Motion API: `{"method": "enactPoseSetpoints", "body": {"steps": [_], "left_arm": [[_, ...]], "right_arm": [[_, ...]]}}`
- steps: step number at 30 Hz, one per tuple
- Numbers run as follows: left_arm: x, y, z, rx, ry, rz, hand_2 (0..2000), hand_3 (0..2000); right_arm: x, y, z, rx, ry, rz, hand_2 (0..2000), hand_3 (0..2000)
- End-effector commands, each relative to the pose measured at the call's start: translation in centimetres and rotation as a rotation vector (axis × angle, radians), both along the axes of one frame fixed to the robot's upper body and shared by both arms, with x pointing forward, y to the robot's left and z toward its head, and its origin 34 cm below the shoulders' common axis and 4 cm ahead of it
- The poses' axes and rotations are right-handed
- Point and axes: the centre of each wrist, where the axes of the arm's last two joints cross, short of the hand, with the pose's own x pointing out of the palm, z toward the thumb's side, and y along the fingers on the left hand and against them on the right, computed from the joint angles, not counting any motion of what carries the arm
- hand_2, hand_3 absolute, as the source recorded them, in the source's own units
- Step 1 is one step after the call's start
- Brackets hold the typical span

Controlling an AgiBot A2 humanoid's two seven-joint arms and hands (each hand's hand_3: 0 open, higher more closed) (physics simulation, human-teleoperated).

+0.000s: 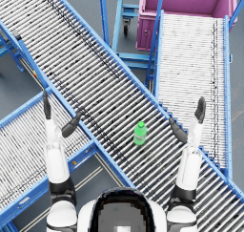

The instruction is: Pick up the oil and place it on the left assembly line, put the cola on the right, and keep Sprite still

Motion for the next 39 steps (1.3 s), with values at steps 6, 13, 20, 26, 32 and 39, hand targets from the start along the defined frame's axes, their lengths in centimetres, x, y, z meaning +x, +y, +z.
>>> {"method": "enactPoseSetpoints", "body": {"steps": [6, 13, 20, 26, 32, 39], "left_arm": [[0.0, -0.1, -0.2, 0.0, 0.006, -0.004, 0, 0], [0.0, 0.1, -0.1, -0.007, 0.004, 0.004, 0, 0], [0.0, 0.0, -0.6, -0.008, 0.019, 0.001, 0, 0], [-0.1, 0.0, -0.1, -0.006, 0.002, 0.001, 0, 0], [0.0, 0.0, -0.6, -0.008, 0.019, -0.001, 0, 0], [0.0, -0.8, -2.2, -0.039, 0.093, -0.08, 0, 0]], "right_arm": [[0.0, 0.0, -0.2, 0.004, 0.006, 0.0, 0, 0], [0.0, 0.1, -0.5, 0.008, 0.016, 0.001, 0, 0], [0.2, 0.1, -0.1, 0.004, 0.005, 0.004, 0, 0], [0.1, 0.1, -0.5, 0.009, 0.018, 0.004, 0, 0], [0.2, 0.2, -0.5, 0.01, 0.017, 0.005, 0, 0], [0.3, 1.2, -1.2, 0.006, 0.064, 0.099, 0, 0]]}}
